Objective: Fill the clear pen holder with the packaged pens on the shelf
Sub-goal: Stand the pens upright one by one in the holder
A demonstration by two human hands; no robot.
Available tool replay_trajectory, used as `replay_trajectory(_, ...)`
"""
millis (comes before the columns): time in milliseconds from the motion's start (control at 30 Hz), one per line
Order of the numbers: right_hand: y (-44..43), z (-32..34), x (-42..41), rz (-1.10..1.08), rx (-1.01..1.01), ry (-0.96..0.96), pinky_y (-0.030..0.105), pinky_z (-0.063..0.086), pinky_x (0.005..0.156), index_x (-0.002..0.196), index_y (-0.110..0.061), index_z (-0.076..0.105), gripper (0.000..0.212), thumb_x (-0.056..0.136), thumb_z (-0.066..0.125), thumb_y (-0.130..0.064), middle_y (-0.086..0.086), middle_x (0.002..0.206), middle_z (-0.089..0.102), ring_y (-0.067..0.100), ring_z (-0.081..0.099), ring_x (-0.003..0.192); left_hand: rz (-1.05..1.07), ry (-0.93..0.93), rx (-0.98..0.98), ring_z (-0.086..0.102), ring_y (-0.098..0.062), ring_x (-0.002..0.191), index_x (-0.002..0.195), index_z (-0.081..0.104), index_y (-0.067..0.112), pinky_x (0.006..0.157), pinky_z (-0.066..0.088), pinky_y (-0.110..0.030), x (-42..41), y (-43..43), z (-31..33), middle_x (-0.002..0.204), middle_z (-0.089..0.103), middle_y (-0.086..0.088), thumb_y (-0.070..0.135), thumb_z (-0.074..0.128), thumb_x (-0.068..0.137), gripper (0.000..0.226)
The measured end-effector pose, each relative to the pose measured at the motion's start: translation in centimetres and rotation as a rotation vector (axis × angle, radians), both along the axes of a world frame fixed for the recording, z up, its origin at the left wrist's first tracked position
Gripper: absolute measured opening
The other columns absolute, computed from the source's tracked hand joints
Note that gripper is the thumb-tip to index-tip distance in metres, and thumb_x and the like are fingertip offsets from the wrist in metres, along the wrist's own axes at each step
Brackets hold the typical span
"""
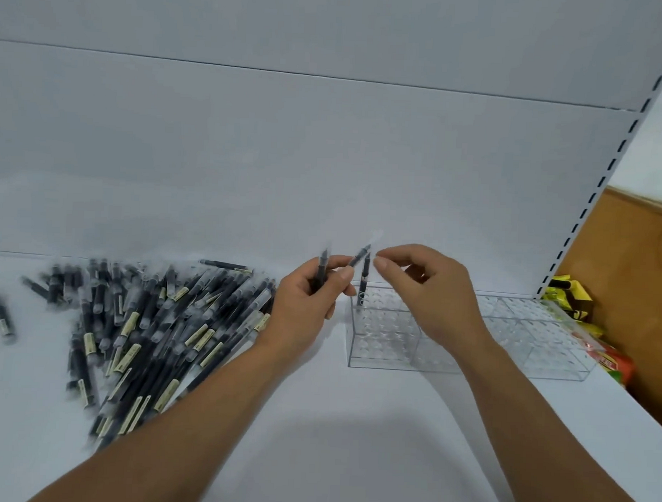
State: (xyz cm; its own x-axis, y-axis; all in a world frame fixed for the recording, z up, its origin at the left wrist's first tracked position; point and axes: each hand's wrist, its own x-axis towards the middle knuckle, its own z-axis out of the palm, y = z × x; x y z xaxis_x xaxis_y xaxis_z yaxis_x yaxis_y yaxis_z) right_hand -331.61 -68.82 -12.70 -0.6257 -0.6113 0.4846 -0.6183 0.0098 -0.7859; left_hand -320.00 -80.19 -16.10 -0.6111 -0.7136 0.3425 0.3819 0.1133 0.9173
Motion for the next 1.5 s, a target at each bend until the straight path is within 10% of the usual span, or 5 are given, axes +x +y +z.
replay_trajectory(567, 0.2, 1.4, 0.9, 0.104, -0.286, -0.413, 0.019, 0.049, 0.056, 0.091, -0.016, 0.072, 0.008, 0.093, 0.064, -0.02, -0.006, 0.08, 0.074, 0.008, 0.067, 0.069, -0.001, -0.018, -0.265, 0.048, -0.012, 0.064, 0.114, 0.063, 0.02, 0.062, 0.042, -0.021, 0.5, -0.2, 0.3, 0.082, 0.067, -0.003, 0.032, 0.054, 0.094, 0.025)
replay_trajectory(1000, -0.3, 2.7, -2.8, -0.053, -0.035, 0.046, 0.028, 0.057, 0.074, 0.092, -0.022, 0.068, 0.007, 0.094, 0.064, -0.026, -0.007, 0.085, 0.073, 0.003, 0.07, 0.069, -0.041, -0.044, -0.161, 0.054, -0.012, 0.07, 0.096, 0.049, 0.015, 0.061, 0.037, -0.021, 1.1, -0.8, -0.2, 0.094, 0.066, 0.0, 0.022, 0.037, 0.105, 0.017)
replay_trajectory(1500, -1.7, -0.1, -3.3, -0.074, 0.218, 0.164, 0.029, 0.052, 0.072, 0.089, -0.025, 0.065, 0.009, 0.092, 0.065, -0.033, -0.013, 0.08, 0.068, 0.007, 0.07, 0.073, -0.022, -0.037, -0.189, 0.042, -0.012, 0.065, 0.122, 0.056, 0.018, 0.063, 0.039, -0.017, 0.9, -1.1, -0.5, 0.08, 0.059, -0.002, 0.021, 0.04, 0.104, 0.025)
